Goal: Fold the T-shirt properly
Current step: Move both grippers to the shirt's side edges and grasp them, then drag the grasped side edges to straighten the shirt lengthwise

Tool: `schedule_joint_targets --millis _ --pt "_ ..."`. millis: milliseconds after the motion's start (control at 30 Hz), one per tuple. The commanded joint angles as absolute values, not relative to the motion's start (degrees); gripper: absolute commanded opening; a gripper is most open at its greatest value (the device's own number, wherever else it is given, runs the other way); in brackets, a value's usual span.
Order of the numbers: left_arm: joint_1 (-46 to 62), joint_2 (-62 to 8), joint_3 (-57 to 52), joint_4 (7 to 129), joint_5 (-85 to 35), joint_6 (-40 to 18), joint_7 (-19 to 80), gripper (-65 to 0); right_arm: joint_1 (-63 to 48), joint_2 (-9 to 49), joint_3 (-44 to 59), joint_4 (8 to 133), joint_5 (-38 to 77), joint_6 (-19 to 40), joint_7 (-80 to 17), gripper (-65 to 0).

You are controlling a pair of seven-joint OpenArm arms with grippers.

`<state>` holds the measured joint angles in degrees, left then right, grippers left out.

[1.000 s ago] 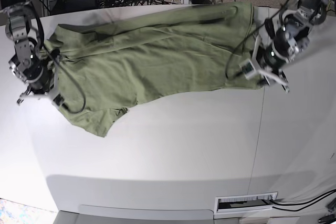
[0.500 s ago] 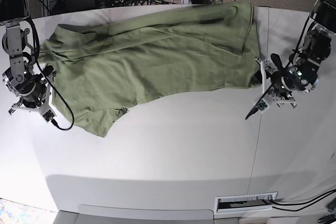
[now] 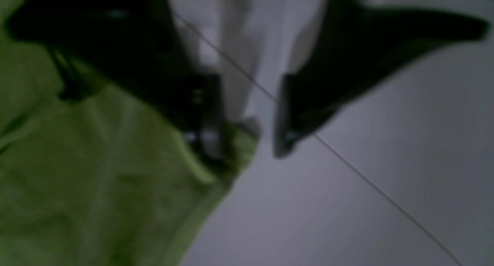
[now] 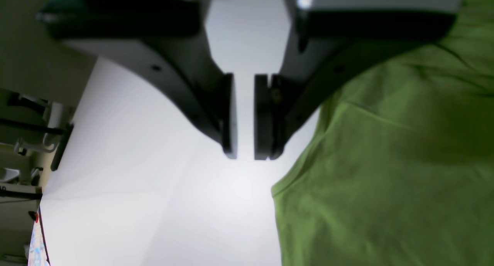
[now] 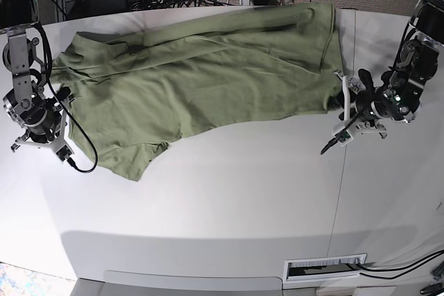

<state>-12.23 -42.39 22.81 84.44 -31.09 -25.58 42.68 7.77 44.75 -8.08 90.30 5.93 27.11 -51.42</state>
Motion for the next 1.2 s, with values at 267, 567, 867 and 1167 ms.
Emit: schedule_joint_targets --millis 267,567,867,1167 --pt "-14.1 -43.4 22.3 85.0 -21.8 -26.7 33.3 -65.0 10.3 46.2 -7.0 90.9 4.7 26.8 -50.7 -55.9" --pt "-16.6 -43.4 22.3 85.0 -19.1 -25.4 32.5 -65.0 18.5 46.2 -7.0 78.5 4.8 26.7 -44.5 -55.9" --pt "-14.8 -42.2 22.3 85.0 -23.0 -28.2 33.5 -65.0 20.8 45.5 -7.0 73.3 10.0 26.7 -48.4 -55.9" --pt "-13.7 -39.9 22.3 85.0 -23.2 -28.4 33.4 -65.0 25.5 37.6 -7.0 71.3 9.4 26.9 -42.3 -38.8"
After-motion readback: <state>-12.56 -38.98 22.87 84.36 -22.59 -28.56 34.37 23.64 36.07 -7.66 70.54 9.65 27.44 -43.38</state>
